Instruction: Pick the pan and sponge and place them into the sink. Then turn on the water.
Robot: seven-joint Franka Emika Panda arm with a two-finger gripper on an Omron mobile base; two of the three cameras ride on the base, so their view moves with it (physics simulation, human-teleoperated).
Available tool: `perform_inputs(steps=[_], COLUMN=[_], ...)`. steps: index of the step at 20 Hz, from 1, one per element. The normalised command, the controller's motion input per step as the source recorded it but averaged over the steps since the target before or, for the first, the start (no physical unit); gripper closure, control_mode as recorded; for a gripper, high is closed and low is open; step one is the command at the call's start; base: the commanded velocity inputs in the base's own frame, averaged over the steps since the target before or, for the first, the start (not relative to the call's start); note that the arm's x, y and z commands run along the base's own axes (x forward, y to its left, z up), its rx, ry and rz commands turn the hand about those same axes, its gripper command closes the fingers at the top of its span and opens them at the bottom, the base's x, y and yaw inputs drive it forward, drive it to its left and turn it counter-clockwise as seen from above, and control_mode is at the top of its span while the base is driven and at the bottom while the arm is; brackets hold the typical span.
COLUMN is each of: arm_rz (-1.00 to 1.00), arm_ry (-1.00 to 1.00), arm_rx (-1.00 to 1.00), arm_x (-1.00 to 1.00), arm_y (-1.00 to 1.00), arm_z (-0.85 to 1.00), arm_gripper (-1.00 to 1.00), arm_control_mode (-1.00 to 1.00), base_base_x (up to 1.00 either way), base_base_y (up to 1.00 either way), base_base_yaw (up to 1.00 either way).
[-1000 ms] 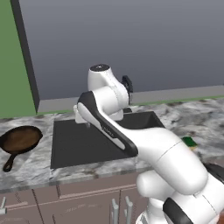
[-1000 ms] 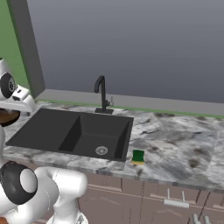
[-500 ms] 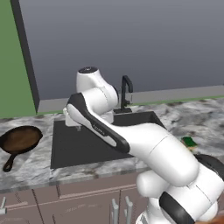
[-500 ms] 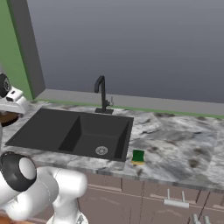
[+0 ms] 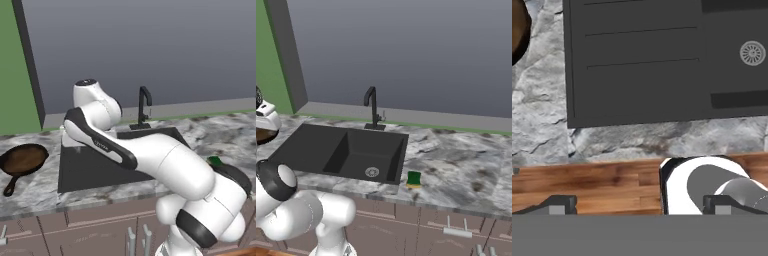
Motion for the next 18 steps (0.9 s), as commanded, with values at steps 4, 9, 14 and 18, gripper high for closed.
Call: perform_inputs(steps=[4,9,14,18], arm_rz=[-0.02,-0.03,-0.02,-0.02], arm_ry=[0.04,0.03,0.04,0.04], arm_rx=[0.0,0.0,0.0,0.0], arm_x=[0.1,0.1,0.08,0.06], arm_y=[0.39,0.36,0.31,0.27], arm_z=[-0.1,-0.1,-0.12,-0.1], arm_gripper=[-1.0,-1.0,-1.0,-1.0], arm_control_mode=[-1.0,-1.0,-1.0,-1.0], base_base_x=[0.0,0.0,0.0,0.0], base_base_y=[0.0,0.0,0.0,0.0], base_base_yaw=[0.0,0.0,0.0,0.0])
